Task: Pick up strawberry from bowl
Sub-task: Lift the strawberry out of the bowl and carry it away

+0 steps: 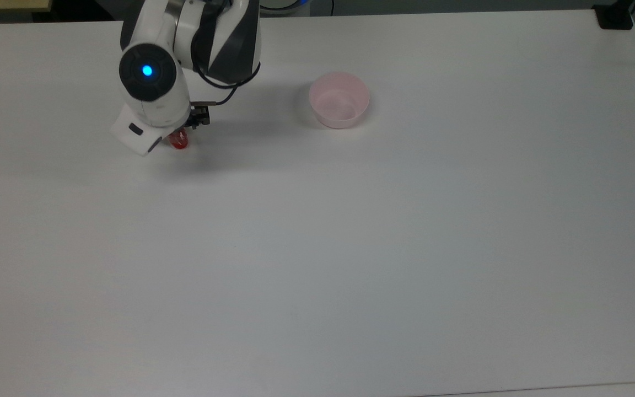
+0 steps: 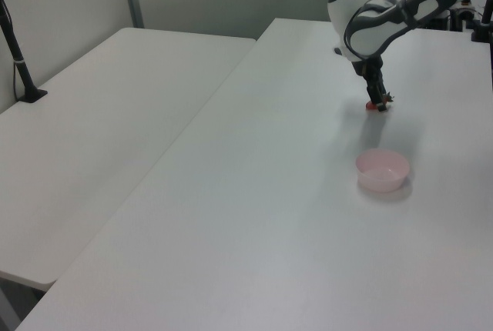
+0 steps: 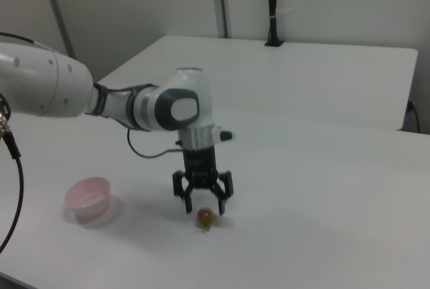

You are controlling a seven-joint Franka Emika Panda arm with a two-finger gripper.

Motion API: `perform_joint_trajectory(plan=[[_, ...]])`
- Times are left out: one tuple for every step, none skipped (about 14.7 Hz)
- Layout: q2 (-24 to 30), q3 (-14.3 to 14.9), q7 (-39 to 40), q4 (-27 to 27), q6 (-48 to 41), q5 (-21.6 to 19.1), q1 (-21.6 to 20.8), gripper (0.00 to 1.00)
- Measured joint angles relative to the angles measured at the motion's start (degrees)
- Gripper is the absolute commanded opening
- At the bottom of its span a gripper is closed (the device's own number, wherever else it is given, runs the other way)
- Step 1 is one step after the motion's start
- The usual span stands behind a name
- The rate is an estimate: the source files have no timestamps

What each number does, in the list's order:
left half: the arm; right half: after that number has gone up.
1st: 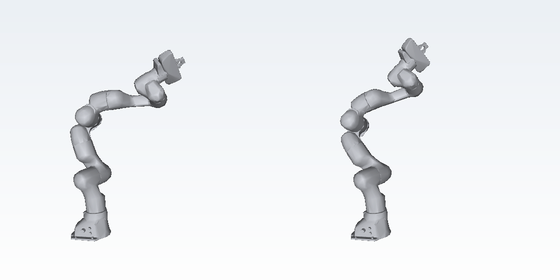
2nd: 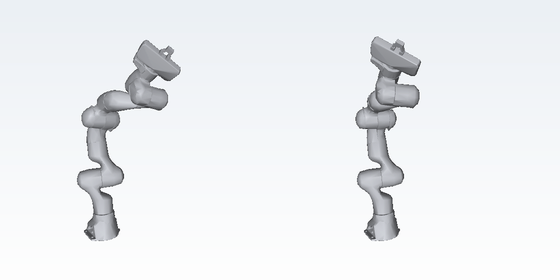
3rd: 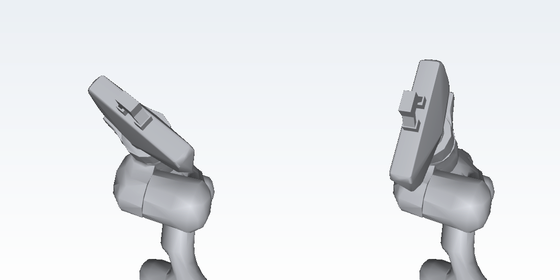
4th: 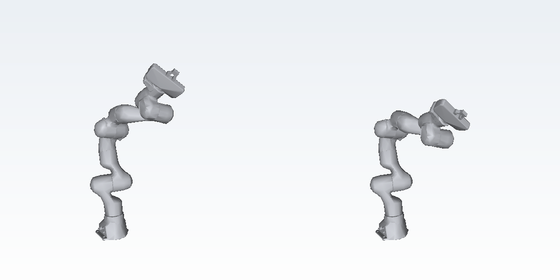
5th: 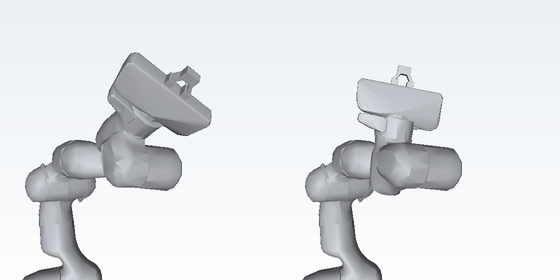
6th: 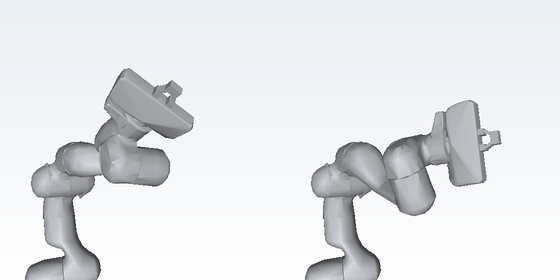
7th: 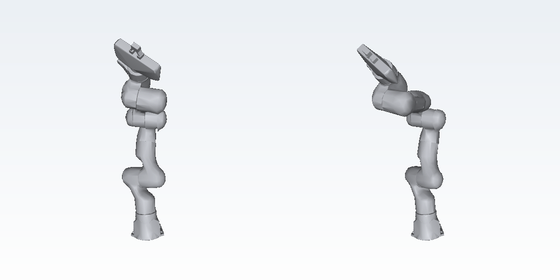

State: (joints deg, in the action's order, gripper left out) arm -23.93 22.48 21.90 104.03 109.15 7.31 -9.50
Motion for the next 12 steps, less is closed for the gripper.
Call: perform_joint_trajectory(plan=[[1.22,0.01,0.0,-0.74,0.41,0.0,-0.14,1.0],[3.2,0.03,0.0,-1.66,0.51,-0.01,-0.24,1.0],[6.16,0.05,-0.01,-2.49,0.51,-0.01,-0.31,1.0],[11.31,0.07,-0.01,-3.09,0.45,-0.01,-0.33,1.0],[14.89,0.07,-0.01,-3.09,0.39,-0.03,-0.31,1.0],[18.26,-0.16,-0.01,-3.03,0.14,-0.06,-0.3,1.0],[21.13,-1.08,-0.04,-2.91,-0.56,-0.12,-0.1,1.0],[24.36,-4.33,-1.58,-2.66,-2.01,-0.15,1.27,1.0],[26.1,-8.67,-4.67,-2.65,-3.56,-0.15,3.29,1.0],[26.56,-11.64,-6.64,-2.73,-5.58,-0.15,4.47,1.0],[26.37,-12.85,-7.8,-2.71,-6.36,-0.15,4.8,1.0],[25.93,-13.18,-8.62,-2.7,-6.4,-0.43,4.98,1.0]])
